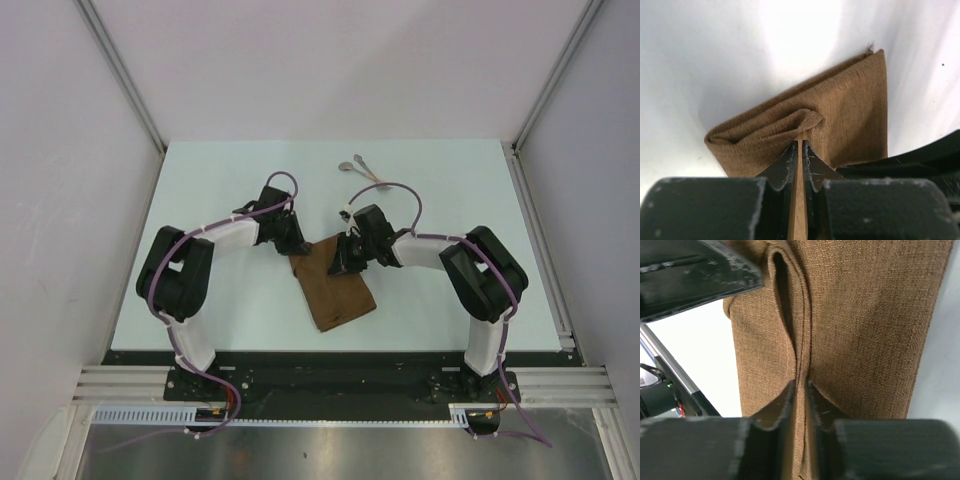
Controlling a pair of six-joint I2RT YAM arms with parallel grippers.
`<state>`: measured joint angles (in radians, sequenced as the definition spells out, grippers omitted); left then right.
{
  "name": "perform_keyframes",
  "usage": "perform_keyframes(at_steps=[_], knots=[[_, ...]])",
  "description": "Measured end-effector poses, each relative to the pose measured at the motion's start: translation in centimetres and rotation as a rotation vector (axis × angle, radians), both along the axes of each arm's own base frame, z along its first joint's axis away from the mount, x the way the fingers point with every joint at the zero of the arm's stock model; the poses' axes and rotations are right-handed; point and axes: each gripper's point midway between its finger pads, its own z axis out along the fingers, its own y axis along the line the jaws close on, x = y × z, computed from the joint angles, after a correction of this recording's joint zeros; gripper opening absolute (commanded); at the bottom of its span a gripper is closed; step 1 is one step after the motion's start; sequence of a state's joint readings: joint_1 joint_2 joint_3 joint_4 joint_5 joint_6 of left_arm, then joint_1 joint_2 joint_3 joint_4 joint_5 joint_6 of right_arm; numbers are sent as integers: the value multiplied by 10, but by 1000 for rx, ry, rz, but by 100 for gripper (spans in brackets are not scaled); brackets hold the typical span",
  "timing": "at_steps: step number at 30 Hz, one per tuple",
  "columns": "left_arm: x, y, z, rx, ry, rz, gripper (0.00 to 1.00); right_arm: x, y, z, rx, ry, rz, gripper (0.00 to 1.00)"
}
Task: Fold the napkin into a case and place the utensils inside
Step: Fold the lower triangle-folded napkin at the center of the board.
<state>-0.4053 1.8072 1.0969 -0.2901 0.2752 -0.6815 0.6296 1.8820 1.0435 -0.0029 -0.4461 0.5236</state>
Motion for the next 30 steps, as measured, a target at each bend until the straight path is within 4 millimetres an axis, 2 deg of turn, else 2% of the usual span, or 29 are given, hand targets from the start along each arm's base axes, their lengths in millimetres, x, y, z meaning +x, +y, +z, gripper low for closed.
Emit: perform_keyframes(at_steps=[4, 9, 12, 16, 18, 21, 26, 29, 30], knots=[[5, -2, -7, 2, 12, 1, 10, -1, -3, -2, -19, 7, -5, 30], [15, -10, -8, -23, 8, 6, 10, -13, -6, 2, -66, 13, -1, 34], [18, -11, -9, -26, 8, 11, 10, -30, 8, 11, -60, -1, 44, 34], [18, -12, -11, -26, 11, 12, 10, -67, 30, 22, -31, -14, 133, 34], [18, -12, -11, -26, 11, 12, 9, -87, 32, 21, -28, -1, 164, 33], [19, -12, -12, -26, 11, 12, 9, -100, 23, 11, -47, 23, 172, 30], [18, -12, -14, -24, 16, 12, 11, -101, 2, -7, -90, 56, 134, 28], [17, -13, -14, -24, 15, 7, 18, -97, 0, -8, -84, 52, 124, 27], [17, -14, -14, -26, 15, 5, 26, -96, -1, -8, -82, 51, 121, 26]])
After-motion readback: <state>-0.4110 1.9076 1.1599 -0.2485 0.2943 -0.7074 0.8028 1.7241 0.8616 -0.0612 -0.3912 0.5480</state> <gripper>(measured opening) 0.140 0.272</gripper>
